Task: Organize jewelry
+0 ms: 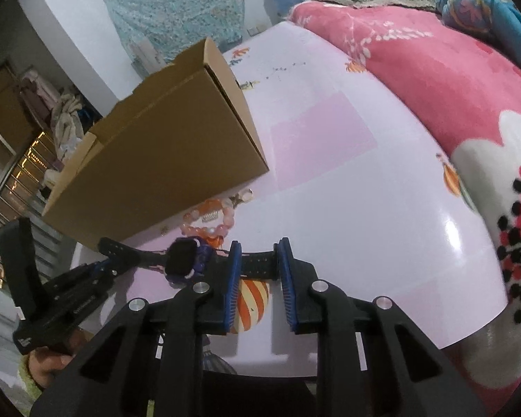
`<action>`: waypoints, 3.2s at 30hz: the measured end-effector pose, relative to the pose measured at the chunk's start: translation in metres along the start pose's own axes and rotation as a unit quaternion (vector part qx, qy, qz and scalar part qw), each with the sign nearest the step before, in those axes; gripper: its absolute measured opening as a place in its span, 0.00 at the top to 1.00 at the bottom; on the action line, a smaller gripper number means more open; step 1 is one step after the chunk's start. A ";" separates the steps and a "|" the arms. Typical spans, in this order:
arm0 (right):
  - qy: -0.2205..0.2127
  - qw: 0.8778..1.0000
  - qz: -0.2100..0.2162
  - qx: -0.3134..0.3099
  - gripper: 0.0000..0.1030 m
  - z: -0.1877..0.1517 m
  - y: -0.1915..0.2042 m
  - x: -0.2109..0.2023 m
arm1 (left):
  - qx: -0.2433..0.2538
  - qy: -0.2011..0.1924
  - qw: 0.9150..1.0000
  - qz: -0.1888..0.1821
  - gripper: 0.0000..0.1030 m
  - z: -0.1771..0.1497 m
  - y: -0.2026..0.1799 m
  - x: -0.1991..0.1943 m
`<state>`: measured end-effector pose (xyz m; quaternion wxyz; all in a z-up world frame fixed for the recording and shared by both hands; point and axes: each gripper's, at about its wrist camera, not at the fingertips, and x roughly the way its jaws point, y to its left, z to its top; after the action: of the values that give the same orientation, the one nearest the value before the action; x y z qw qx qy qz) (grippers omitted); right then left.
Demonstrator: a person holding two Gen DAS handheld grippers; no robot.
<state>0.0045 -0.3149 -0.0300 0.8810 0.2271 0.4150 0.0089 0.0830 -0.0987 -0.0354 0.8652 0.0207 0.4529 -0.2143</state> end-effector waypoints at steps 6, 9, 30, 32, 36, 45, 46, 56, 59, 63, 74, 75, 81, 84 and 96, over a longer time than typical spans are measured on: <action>-0.005 0.998 0.051 0.021 0.79 -0.003 -0.004 0.005 | -0.001 -0.001 1.000 -0.001 0.91 -0.001 0.001 -0.001; 0.002 0.999 0.035 0.021 0.80 -0.007 -0.005 0.014 | -0.004 -0.001 1.000 -0.003 0.91 -0.001 0.001 -0.002; -0.007 0.991 -0.108 -0.077 0.85 -0.018 0.026 0.004 | -0.003 -0.001 1.000 -0.003 0.91 -0.001 0.002 -0.004; -0.007 0.992 -0.108 -0.069 0.81 -0.019 0.023 0.004 | -0.003 -0.001 1.000 -0.002 0.91 -0.001 0.002 -0.004; 0.002 0.994 -0.093 -0.059 0.78 -0.018 0.019 0.011 | -0.002 -0.001 1.000 -0.001 0.91 -0.001 0.001 -0.004; -0.003 0.997 -0.074 -0.035 0.84 -0.013 0.011 0.012 | 0.001 -0.003 1.000 0.002 0.91 -0.002 0.001 -0.003; -0.007 0.997 -0.069 -0.033 0.89 -0.012 0.011 0.010 | 0.000 -0.003 1.000 0.001 0.91 -0.002 0.001 -0.004; -0.031 0.998 -0.045 -0.020 0.97 -0.010 0.010 -0.007 | 0.019 -0.033 0.999 -0.008 0.97 -0.001 -0.009 -0.025; -0.043 0.998 -0.035 -0.020 0.97 -0.007 0.011 -0.017 | 0.032 -0.047 0.998 -0.020 0.98 0.000 -0.017 -0.041; -0.072 0.996 -0.031 -0.033 0.97 -0.006 0.020 -0.042 | 0.059 -0.076 0.995 -0.024 0.98 -0.002 -0.033 -0.067; -0.147 0.986 0.006 -0.081 0.97 0.022 0.054 -0.115 | 0.069 -0.143 0.986 -0.041 0.98 0.019 -0.043 -0.147; -0.155 0.984 0.009 -0.090 0.97 0.028 0.060 -0.119 | 0.070 -0.150 0.985 -0.040 0.98 0.024 -0.042 -0.154; -0.167 0.975 0.054 -0.135 0.97 0.081 0.099 -0.107 | 0.053 -0.172 0.983 -0.034 0.98 0.065 -0.029 -0.172; -0.145 0.976 0.077 -0.144 0.97 0.111 0.110 -0.082 | 0.037 -0.150 0.987 -0.035 0.98 0.093 -0.015 -0.157; -0.015 0.978 0.067 -0.199 0.97 0.212 0.133 0.046 | -0.031 0.000 0.999 -0.041 0.98 0.192 0.047 -0.031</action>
<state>0.2139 -0.2693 0.1080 0.9119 0.0746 0.3760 0.1467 0.2343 -0.0888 0.0947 0.8559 -0.0244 0.4597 -0.2356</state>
